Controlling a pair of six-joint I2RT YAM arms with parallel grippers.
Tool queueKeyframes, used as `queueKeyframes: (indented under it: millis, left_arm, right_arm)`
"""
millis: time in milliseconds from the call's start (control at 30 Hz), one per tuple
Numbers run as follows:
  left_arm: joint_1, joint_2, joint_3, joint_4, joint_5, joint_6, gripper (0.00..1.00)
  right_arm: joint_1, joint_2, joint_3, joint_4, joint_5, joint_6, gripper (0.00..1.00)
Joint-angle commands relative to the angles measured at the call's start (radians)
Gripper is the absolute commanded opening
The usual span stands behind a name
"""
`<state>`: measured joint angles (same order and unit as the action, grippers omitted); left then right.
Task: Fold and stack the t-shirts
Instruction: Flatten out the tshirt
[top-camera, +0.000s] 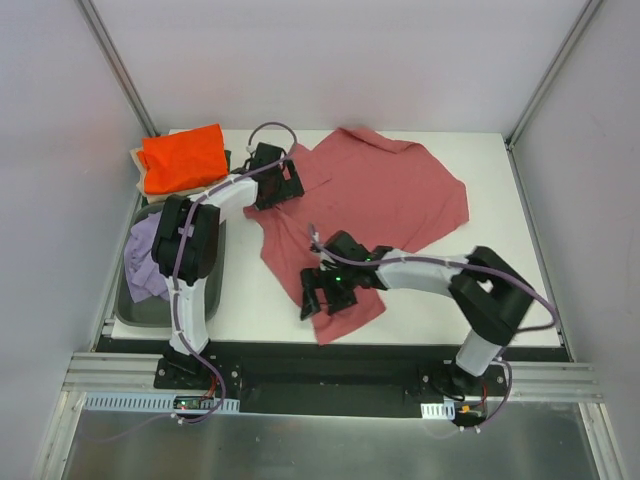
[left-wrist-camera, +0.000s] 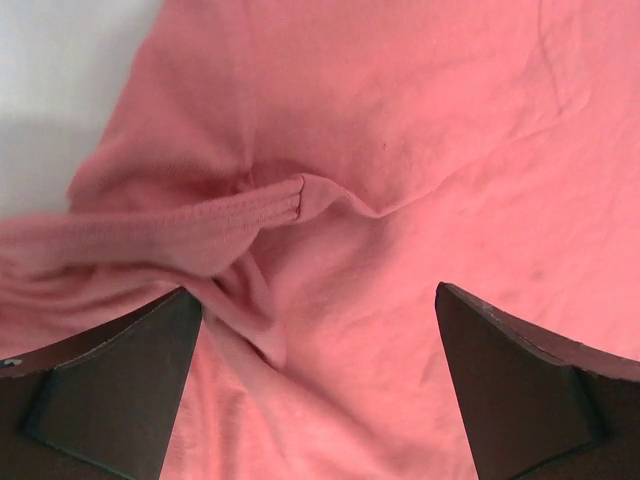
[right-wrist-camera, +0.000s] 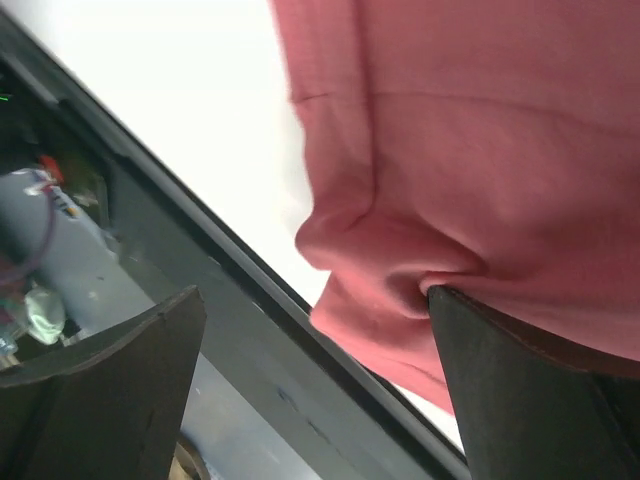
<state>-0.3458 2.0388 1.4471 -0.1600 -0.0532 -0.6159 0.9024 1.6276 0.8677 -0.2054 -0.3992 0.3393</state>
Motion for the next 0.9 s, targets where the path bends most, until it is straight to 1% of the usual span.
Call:
queueKeyframes:
  millis: [0,67,100,167,233,333,433,500,567,600,700,767,867]
  left_arm:
    - [0.067,-0.046,0.088,-0.059,0.091,0.086,0.99]
    - [0.068,-0.097,0.069,-0.065,0.085,0.114,0.99]
    - [0.067,-0.127,0.049,-0.065,0.096,0.119,0.99]
    - [0.067,-0.184,0.004,-0.064,0.140,0.113,0.99]
    - [0.057,-0.236,-0.034,-0.059,0.187,0.104,0.99]
    - [0.024,-0.293,-0.102,-0.058,0.200,0.100,0.99]
    - [-0.042,-0.360,-0.166,-0.050,0.176,0.096,0.99]
    - [-0.096,-0.408,-0.223,-0.038,0.142,0.075,0.99]
    - [-0.154,-0.449,-0.289,-0.013,0.144,0.061,0.99]
    - [-0.183,-0.468,-0.331,0.000,0.139,0.036,0.99]
    - [-0.232,-0.512,-0.463,0.074,0.167,-0.020,0.99]
    - [-0.237,-0.534,-0.548,0.103,0.179,-0.042,0.99]
    - [-0.237,-0.555,-0.638,0.103,0.133,-0.061,0.99]
  right_arm:
    - [0.081,0.251,0.154,0.106,-0.101,-0.026,0.96]
    - [0.084,0.256,0.200,0.113,-0.135,-0.031,0.96]
    - [0.082,0.232,0.200,0.115,-0.119,-0.039,0.96]
    - [0.066,0.134,0.170,0.112,-0.072,-0.069,0.96]
    - [0.023,0.010,0.111,0.112,-0.012,-0.095,0.96]
    - [-0.103,-0.199,0.015,0.080,0.083,-0.102,0.96]
    - [-0.261,-0.332,-0.032,-0.017,0.170,-0.129,0.96]
    - [-0.359,-0.377,-0.032,-0.093,0.290,-0.158,0.96]
    - [-0.469,-0.387,-0.015,-0.156,0.425,-0.157,0.96]
    - [-0.534,-0.381,0.000,-0.176,0.463,-0.158,0.96]
    - [-0.715,-0.310,0.068,-0.226,0.485,-0.152,0.96]
    - [-0.833,-0.228,0.111,-0.224,0.508,-0.161,0.99]
    - [-0.937,-0.082,0.203,-0.239,0.507,-0.164,0.90]
